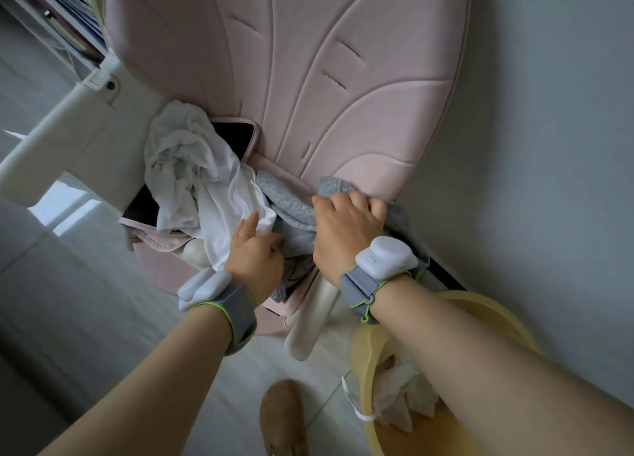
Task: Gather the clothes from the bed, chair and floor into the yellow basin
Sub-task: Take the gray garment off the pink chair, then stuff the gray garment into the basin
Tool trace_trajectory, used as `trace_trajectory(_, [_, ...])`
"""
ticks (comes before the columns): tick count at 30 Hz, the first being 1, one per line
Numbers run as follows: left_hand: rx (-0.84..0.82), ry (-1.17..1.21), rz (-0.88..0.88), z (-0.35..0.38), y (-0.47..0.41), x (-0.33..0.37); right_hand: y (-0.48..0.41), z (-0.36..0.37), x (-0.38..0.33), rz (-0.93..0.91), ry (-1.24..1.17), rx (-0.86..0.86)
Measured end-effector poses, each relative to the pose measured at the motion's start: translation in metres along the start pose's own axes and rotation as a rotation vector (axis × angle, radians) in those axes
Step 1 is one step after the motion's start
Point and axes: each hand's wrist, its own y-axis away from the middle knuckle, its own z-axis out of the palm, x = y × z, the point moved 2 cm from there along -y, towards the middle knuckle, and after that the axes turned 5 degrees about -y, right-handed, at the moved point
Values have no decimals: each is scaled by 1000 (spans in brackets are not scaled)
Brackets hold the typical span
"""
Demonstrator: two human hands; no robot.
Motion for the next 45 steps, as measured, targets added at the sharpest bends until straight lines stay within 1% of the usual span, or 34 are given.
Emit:
trace_trajectory(2, [-16, -35, -25, 2, -5, -6, -3, 0, 2, -2, -31, -1])
trace_trajectory(6, [-142, -267, -52, 4, -11, -17, -2, 1, 4, -20, -21, 22])
trace_trajectory(9, [-126, -339, -78, -1, -6, -15, -1, 1, 4, -33, -7, 33])
trace_trajectory(13, [-39, -272, -66, -13, 7, -1, -1, -5, 4, -51, -32, 30])
trace_trajectory(16, [25, -120, -73, -22, 24, 16, 0, -15, 5, -40, -134, 66])
trace_trajectory(17, [74, -70, -67, -24, 31, 23, 3, -20, 6, -23, -169, 93])
trace_trajectory(20, [260, 32, 24, -35, 52, 46, 16, -33, 7, 26, -282, 137])
trace_trajectory(21, [293, 51, 62, -39, 58, 53, 22, -38, 7, 39, -333, 123])
trace_trajectory(24, [319, 60, 157, -54, 76, 76, 42, -55, 10, 62, -490, 106])
trace_trajectory(28, [464, 132, 268, -82, 113, 121, 79, -99, 9, 62, -634, 224])
trace_trajectory(32, [483, 182, 350, -100, 161, 175, 120, -154, 18, 45, -713, 317])
trace_trajectory(35, [474, 202, 362, -106, 196, 214, 148, -194, 31, 22, -790, 396])
trace_trajectory(41, [525, 298, 435, -96, 257, 285, 198, -261, 59, 18, -789, 518])
trace_trajectory(45, [412, 307, 484, -71, 290, 321, 242, -289, 88, 47, -808, 573])
